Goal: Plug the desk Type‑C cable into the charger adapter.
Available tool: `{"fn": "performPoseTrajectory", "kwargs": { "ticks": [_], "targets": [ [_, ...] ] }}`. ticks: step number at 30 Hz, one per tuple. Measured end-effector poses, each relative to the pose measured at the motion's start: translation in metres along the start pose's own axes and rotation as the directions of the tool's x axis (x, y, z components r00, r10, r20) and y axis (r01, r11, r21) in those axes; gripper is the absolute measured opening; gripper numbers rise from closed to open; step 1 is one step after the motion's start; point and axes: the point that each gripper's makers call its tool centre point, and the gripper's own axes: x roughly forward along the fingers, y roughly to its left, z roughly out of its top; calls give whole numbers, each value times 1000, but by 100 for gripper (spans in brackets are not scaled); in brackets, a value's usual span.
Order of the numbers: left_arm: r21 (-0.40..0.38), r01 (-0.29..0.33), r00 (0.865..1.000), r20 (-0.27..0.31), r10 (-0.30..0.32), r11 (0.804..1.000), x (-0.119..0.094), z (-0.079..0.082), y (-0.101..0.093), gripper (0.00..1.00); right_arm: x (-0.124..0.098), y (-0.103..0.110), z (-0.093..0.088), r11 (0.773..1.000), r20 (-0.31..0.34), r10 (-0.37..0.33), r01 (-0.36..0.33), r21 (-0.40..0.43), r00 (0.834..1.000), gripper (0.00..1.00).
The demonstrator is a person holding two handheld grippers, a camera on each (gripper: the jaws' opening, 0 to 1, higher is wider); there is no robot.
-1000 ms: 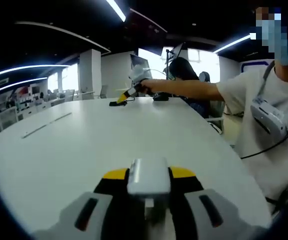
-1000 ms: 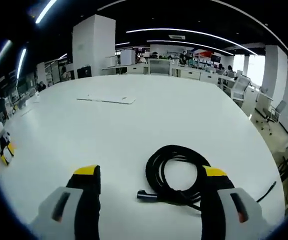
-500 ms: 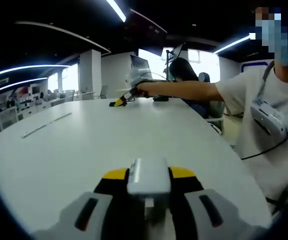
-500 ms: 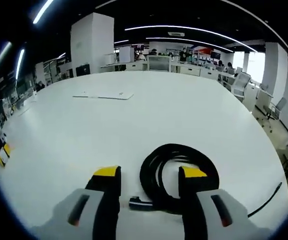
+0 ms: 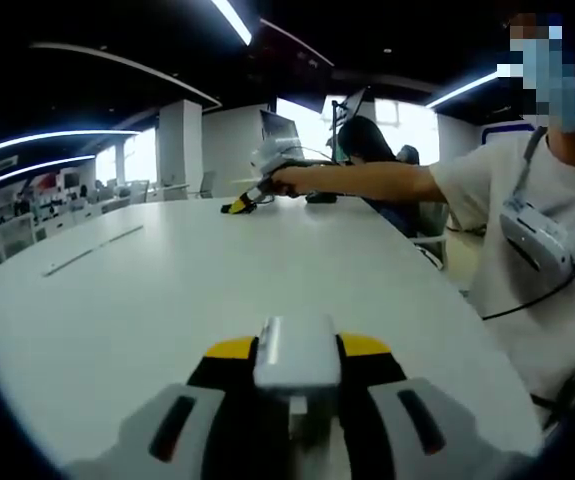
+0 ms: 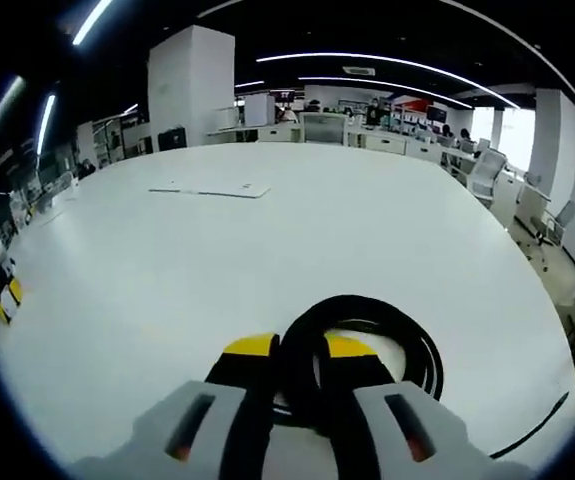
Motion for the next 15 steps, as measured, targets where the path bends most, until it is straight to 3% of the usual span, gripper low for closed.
{"fn": "performPoseTrajectory", "kwargs": {
  "ticks": [15],
  "targets": [
    [-1, 2, 1000, 4, -2, 1000, 0, 0, -3, 29, -3, 5, -1, 1000, -12, 31, -31, -2, 999, 14]
  ]
}}
